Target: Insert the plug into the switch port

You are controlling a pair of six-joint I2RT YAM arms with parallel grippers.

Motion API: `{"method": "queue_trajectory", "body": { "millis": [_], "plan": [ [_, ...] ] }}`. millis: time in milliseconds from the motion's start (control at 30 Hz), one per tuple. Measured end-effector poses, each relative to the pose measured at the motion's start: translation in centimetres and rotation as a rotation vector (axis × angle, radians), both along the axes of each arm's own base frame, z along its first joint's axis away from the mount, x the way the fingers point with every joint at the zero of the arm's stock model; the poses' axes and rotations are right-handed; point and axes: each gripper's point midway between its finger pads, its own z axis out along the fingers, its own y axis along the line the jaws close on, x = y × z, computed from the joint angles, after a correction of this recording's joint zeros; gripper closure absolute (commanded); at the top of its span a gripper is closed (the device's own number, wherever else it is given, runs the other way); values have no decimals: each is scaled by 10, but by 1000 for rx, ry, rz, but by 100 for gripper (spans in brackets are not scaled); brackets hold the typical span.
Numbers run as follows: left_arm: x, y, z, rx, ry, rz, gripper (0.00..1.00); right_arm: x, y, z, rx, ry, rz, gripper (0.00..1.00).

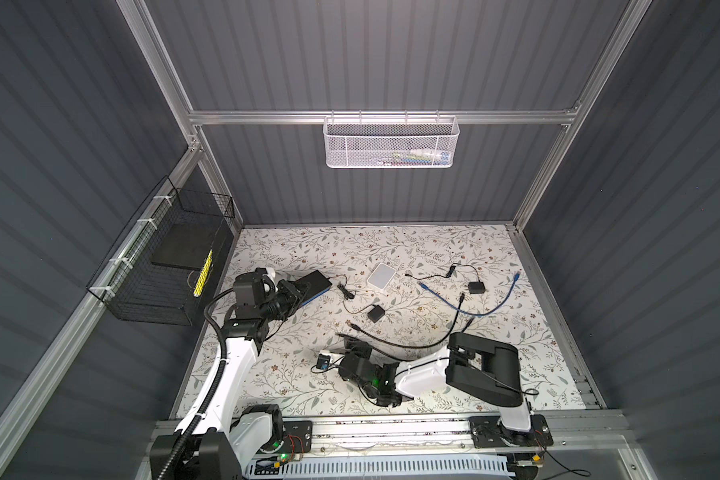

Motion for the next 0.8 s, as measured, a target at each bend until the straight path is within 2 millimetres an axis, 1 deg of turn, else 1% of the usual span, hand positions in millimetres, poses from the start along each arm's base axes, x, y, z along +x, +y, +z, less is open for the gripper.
{"method": "queue_trajectory", "body": {
  "millis": [100, 167, 267, 367, 433, 500, 567, 667, 800],
  "plan": [
    [2, 0, 2, 1, -4, -1, 100, -6, -9, 22, 90, 73, -23, 38],
    [2, 0, 3, 2, -7, -1, 100, -9, -13, 40, 167, 137, -32, 38],
    [2, 0, 3, 2, -7, -1, 100, -9, -20, 68, 298, 276, -31, 43],
    [2, 0, 3, 3, -8, -1, 100, 7, -31, 95, 468, 448, -49, 46],
    [2, 0, 4, 3, -9, 0, 100, 21, -40, 107, 566, 570, -56, 46],
    [1, 0, 4, 3, -11, 0, 100, 32, -50, 107, 620, 677, -78, 48],
    [1, 0, 6, 3, -15, 0, 100, 32, -53, 99, 625, 805, -90, 50],
    [0, 1, 8, 5, -21, 3, 100, 26, -48, 87, 614, 972, -92, 52],
    [-3, 1, 9, 7, -22, 7, 100, 19, -40, 70, 607, 1143, -102, 53]
  ]
}}
